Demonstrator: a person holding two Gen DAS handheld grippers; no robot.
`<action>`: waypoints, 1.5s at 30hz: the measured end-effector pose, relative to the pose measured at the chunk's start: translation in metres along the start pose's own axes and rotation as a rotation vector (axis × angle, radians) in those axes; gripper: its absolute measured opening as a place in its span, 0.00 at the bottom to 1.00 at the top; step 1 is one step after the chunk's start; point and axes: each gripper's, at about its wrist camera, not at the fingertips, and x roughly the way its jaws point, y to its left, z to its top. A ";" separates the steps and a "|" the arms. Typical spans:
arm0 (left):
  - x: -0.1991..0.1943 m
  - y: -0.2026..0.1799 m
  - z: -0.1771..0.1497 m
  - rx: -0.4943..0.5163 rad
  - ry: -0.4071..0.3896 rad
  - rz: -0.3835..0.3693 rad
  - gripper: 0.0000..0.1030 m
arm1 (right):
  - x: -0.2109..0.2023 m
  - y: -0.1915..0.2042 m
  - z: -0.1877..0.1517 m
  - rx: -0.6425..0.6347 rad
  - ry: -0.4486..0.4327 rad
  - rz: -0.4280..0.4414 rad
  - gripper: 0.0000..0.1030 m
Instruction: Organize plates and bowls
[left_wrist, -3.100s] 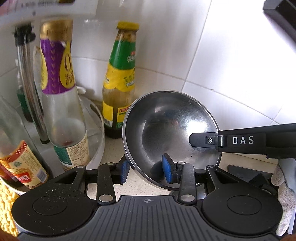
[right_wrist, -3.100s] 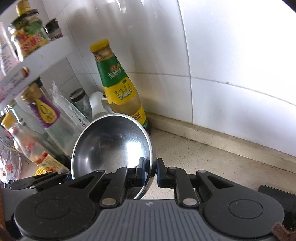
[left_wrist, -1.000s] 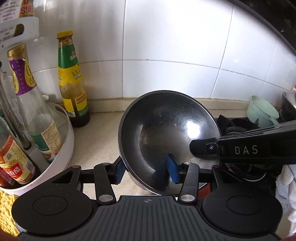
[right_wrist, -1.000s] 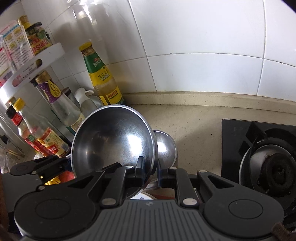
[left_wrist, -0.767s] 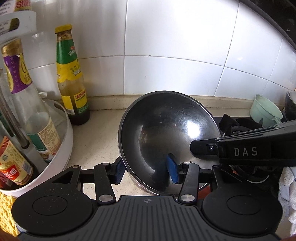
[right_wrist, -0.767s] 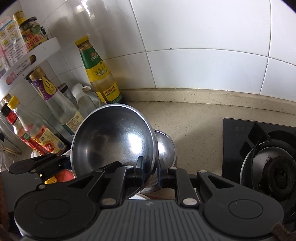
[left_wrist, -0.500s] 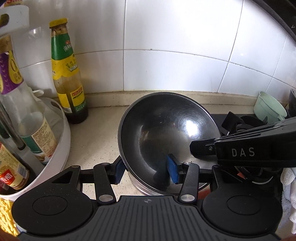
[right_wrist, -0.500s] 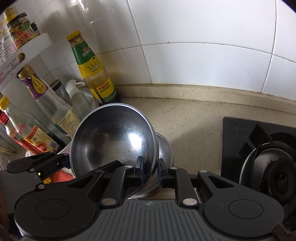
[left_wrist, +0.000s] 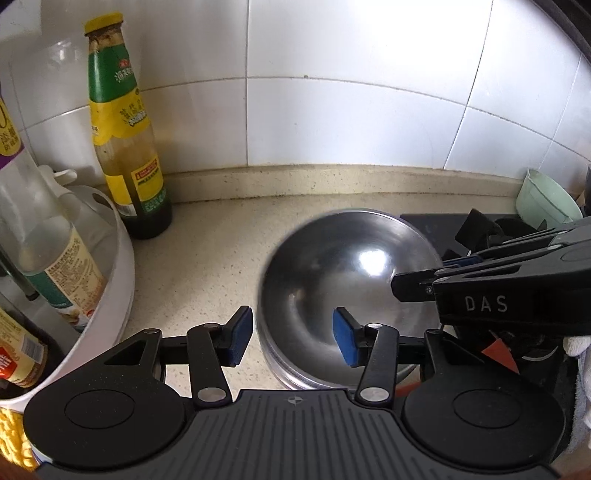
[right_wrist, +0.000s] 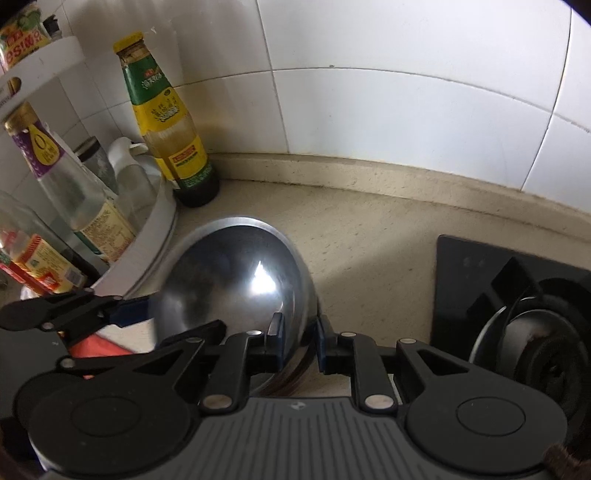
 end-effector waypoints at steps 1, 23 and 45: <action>-0.002 0.002 0.000 0.000 -0.005 0.001 0.55 | -0.001 0.000 0.000 -0.003 -0.006 -0.005 0.20; -0.017 0.020 -0.010 0.048 -0.058 -0.086 0.66 | 0.016 -0.015 -0.005 0.059 0.002 0.050 0.19; -0.024 0.046 -0.034 0.246 -0.099 -0.177 0.78 | 0.044 -0.009 -0.002 0.059 0.080 0.116 0.51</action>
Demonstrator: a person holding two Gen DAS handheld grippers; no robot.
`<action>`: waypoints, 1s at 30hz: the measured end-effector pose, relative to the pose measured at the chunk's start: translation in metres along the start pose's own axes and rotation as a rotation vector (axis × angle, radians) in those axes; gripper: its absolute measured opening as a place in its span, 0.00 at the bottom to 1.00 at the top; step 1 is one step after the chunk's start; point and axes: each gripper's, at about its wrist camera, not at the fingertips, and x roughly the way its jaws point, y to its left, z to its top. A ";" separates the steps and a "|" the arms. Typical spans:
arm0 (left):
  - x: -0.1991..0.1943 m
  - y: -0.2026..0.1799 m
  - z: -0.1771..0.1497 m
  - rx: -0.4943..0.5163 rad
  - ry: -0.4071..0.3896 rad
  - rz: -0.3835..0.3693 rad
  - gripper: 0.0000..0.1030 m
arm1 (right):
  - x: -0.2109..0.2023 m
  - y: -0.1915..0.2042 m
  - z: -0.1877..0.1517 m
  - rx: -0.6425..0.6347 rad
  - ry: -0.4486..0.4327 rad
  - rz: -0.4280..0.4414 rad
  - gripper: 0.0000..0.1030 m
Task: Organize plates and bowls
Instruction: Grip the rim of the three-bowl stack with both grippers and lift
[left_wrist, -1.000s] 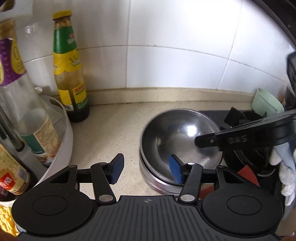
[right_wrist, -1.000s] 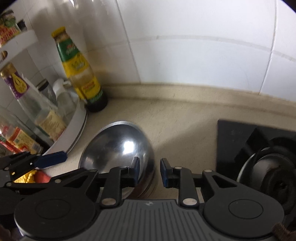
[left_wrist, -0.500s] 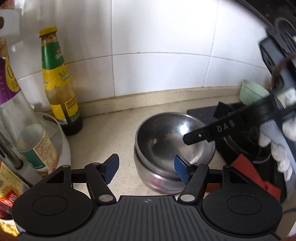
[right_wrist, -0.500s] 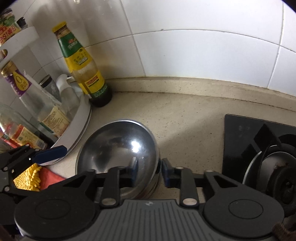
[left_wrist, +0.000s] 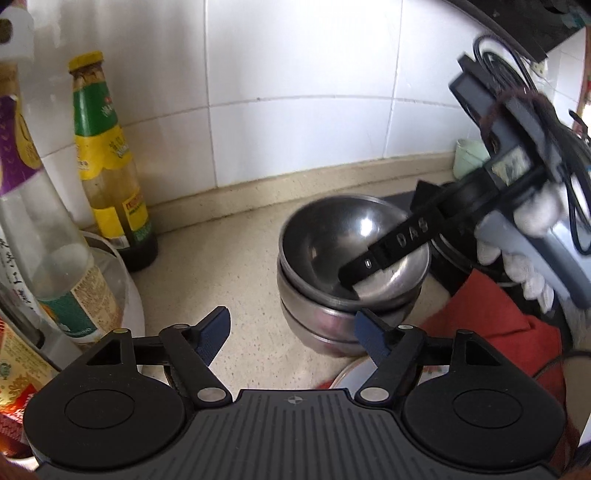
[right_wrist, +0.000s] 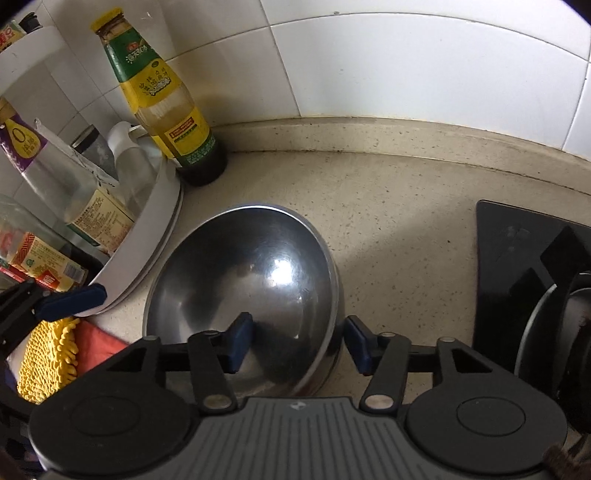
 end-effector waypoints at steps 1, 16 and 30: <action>0.004 0.000 -0.001 0.007 0.010 -0.005 0.78 | 0.001 0.000 0.001 0.005 -0.001 0.002 0.52; 0.075 -0.011 0.017 0.119 0.069 -0.145 0.85 | 0.011 -0.027 0.009 0.114 -0.029 0.066 0.56; 0.129 0.009 0.040 0.137 0.006 -0.208 0.96 | 0.026 -0.062 0.055 0.145 -0.059 0.042 0.61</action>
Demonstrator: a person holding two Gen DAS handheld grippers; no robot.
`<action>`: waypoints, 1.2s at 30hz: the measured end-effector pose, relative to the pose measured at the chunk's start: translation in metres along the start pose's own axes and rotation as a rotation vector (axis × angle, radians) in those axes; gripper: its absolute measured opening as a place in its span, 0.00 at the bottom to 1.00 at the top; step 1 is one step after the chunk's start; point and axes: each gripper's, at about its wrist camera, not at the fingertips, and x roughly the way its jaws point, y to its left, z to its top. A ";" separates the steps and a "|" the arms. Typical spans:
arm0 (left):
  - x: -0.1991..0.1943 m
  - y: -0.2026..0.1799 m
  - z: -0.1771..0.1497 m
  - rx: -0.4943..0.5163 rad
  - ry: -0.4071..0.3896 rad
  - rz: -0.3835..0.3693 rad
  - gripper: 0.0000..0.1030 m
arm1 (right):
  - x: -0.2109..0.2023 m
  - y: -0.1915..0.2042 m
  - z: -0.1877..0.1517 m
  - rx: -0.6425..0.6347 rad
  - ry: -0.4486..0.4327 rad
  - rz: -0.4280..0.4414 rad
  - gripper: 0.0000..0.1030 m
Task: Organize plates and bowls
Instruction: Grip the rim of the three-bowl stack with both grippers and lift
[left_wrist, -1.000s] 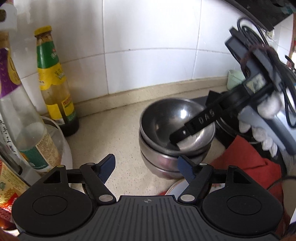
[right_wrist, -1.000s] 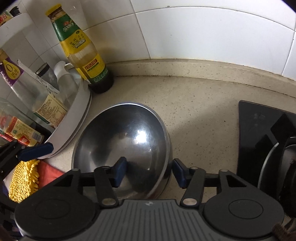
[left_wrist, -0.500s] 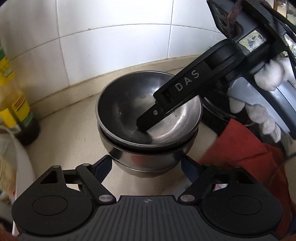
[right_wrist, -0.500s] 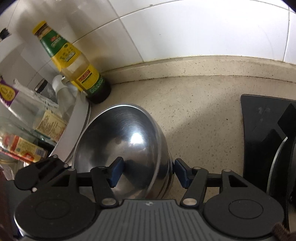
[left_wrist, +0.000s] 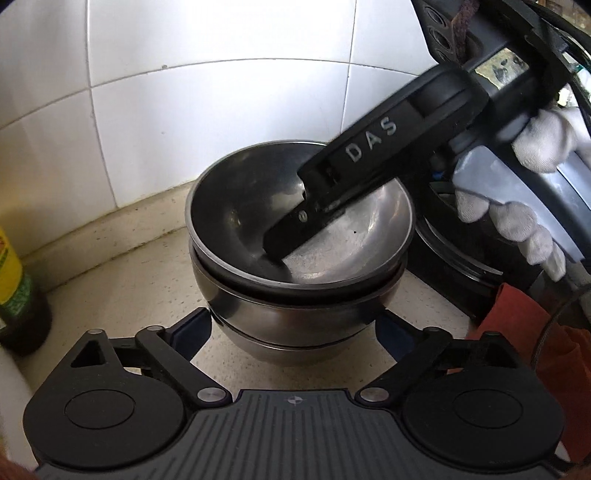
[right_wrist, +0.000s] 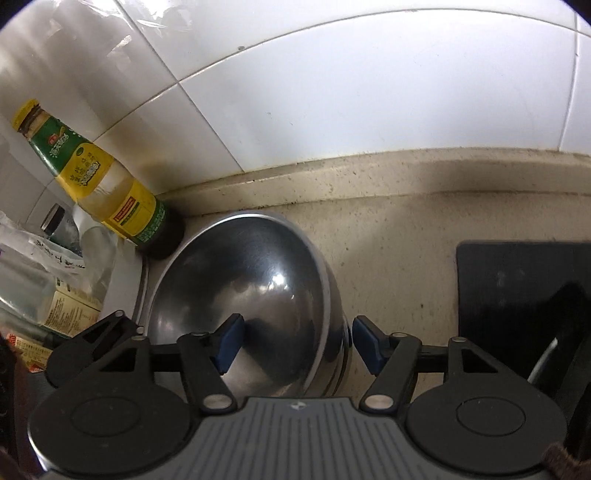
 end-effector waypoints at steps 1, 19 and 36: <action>0.002 0.003 0.000 0.005 0.000 -0.007 0.96 | 0.001 -0.001 0.001 -0.003 -0.006 0.001 0.62; 0.037 0.004 -0.009 0.059 0.005 0.008 0.98 | 0.017 -0.021 0.013 -0.047 0.025 0.143 0.76; 0.052 0.006 -0.007 0.066 -0.001 0.026 0.99 | 0.006 -0.030 0.023 -0.002 -0.030 0.253 0.68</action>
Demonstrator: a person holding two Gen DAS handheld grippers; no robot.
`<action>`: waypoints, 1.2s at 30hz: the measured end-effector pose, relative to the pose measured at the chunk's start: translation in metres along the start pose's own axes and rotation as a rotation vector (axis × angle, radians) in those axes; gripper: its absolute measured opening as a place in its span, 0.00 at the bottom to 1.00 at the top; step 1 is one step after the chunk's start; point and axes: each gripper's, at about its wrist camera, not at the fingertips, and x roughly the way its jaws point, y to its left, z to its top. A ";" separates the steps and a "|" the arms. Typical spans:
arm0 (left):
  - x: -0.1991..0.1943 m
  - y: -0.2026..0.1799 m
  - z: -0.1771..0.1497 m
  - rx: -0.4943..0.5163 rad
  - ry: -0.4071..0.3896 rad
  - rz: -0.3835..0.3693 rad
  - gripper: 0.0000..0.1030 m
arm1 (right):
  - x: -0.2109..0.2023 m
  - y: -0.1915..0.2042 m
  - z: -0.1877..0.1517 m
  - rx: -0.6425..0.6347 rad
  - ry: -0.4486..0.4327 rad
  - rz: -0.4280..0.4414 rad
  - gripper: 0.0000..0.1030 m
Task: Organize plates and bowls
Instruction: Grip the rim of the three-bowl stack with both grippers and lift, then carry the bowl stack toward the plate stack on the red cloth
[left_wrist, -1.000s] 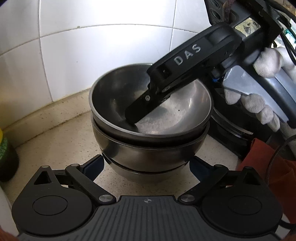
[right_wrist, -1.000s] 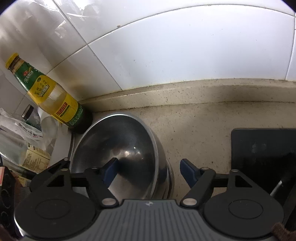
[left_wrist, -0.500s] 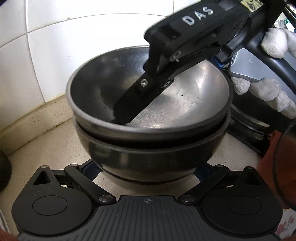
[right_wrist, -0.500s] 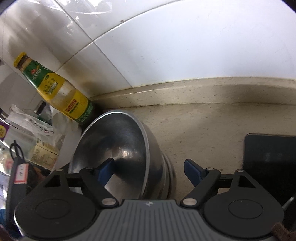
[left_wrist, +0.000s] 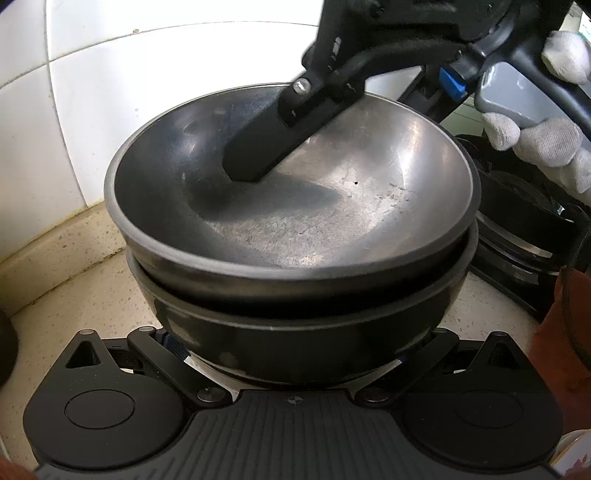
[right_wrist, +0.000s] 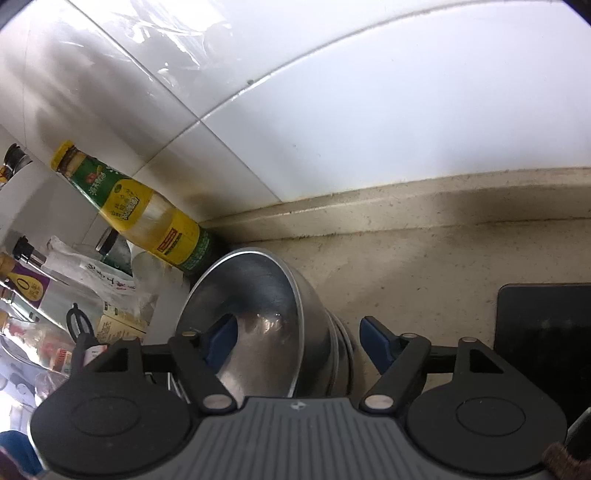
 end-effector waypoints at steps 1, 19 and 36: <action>0.000 -0.001 0.000 0.006 -0.002 0.003 0.99 | 0.000 0.000 0.000 -0.003 0.007 -0.003 0.68; 0.000 -0.019 0.006 -0.005 -0.034 0.060 0.99 | 0.020 -0.021 -0.007 0.137 -0.011 0.044 0.68; -0.029 -0.027 0.034 -0.015 -0.109 0.103 1.00 | -0.007 -0.008 0.008 0.098 -0.095 -0.004 0.65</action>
